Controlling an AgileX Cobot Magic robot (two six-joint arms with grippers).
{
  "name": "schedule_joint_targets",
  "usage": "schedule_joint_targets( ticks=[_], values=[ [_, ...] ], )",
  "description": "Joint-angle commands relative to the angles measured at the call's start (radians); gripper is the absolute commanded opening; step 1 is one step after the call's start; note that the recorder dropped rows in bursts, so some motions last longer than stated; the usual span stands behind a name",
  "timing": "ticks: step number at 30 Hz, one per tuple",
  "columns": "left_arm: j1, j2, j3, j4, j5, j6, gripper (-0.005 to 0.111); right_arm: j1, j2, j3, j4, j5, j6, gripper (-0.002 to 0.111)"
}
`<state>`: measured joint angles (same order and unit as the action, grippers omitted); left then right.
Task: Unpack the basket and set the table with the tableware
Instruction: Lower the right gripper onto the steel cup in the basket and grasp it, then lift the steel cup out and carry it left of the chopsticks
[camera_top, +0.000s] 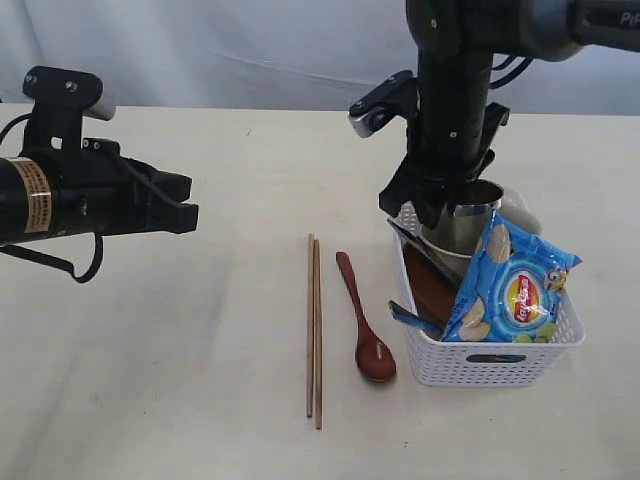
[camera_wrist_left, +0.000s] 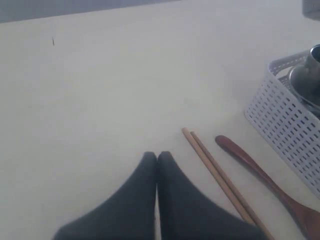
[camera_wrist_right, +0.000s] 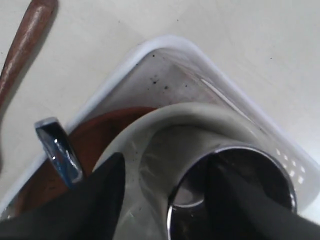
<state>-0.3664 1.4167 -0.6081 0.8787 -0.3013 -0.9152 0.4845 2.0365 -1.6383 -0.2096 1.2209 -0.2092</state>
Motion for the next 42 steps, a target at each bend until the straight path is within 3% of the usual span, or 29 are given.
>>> schedule_joint_targets(
  ticks=[1,7,24,29,32,36,42],
  values=[
    [0.005,-0.009,0.006,0.007,-0.008,0.004,0.000,-0.005,0.019,0.001,0.004,0.000,0.003,0.031],
    [0.005,-0.009,0.006,0.007,-0.008,0.004,0.000,-0.005,0.016,0.001,0.004,0.000,0.003,-0.001],
    [0.010,-0.009,0.006,0.004,-0.005,0.004,0.000,-0.003,-0.112,0.000,-0.004,0.000,0.003,0.000],
    [0.106,-0.060,0.006,-0.024,0.110,0.004,0.000,0.028,-0.186,0.000,-0.006,0.000,0.003,0.000],
    [0.277,-0.164,0.006,-0.065,0.301,-0.008,0.000,0.122,-0.203,-0.050,-0.011,0.000,0.003,0.000],
    [0.408,-0.223,0.006,-0.065,0.433,-0.027,0.000,0.256,-0.099,-0.184,0.007,-0.118,0.005,0.000],
    [0.444,-0.228,0.006,-0.065,0.465,-0.027,0.000,0.381,0.202,-0.424,0.040,-0.294,0.007,0.000]
  ],
)
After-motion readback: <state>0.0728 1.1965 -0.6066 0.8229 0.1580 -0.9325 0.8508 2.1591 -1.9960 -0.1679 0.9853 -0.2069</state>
